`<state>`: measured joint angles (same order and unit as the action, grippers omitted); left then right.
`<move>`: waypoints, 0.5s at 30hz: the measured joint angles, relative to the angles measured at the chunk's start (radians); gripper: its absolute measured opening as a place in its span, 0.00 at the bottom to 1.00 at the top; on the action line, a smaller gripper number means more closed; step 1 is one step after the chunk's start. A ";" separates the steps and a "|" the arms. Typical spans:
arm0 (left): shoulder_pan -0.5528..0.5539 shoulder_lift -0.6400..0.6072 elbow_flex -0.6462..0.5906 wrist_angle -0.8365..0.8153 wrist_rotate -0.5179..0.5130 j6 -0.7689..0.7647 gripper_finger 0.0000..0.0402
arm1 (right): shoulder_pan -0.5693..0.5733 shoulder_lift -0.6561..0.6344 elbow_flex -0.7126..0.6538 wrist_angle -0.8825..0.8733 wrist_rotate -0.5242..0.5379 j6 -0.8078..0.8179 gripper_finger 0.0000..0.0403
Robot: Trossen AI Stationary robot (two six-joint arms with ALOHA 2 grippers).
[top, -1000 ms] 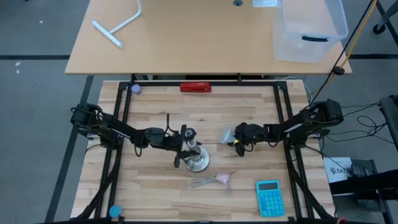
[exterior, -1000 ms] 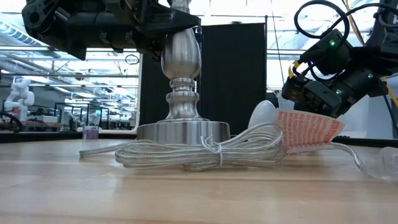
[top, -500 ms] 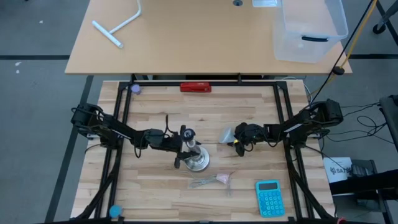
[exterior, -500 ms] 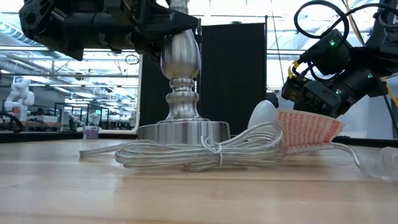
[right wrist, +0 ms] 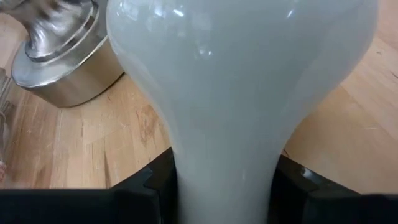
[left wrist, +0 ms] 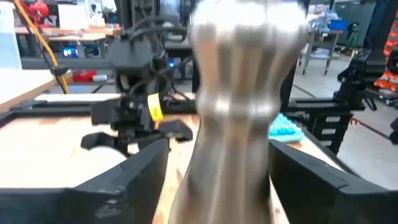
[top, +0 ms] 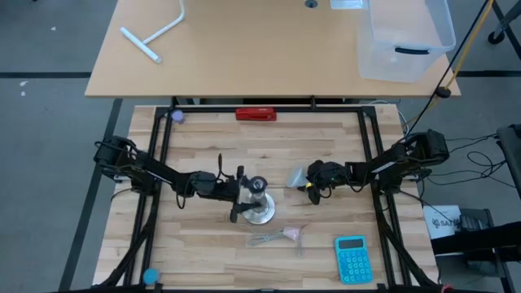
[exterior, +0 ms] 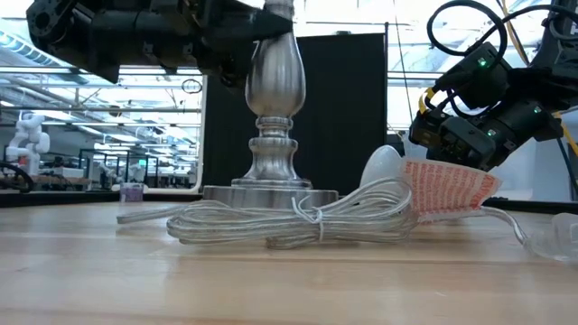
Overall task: Screw lightbulb
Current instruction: Remove the white lightbulb from the silver lamp
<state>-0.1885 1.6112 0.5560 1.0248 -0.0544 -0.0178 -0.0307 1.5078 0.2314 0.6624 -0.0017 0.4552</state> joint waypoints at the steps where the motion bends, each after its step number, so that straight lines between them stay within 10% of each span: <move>1: -0.001 0.000 0.006 0.001 0.000 0.000 0.69 | 0.000 0.000 0.000 0.000 0.000 0.000 0.41; 15: -0.001 -0.001 0.014 0.005 -0.006 0.023 0.80 | 0.000 0.000 0.000 0.000 -0.003 0.002 0.41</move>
<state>-0.1898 1.6104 0.5701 1.0297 -0.0608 0.0047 -0.0303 1.5078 0.2314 0.6624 -0.0051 0.4572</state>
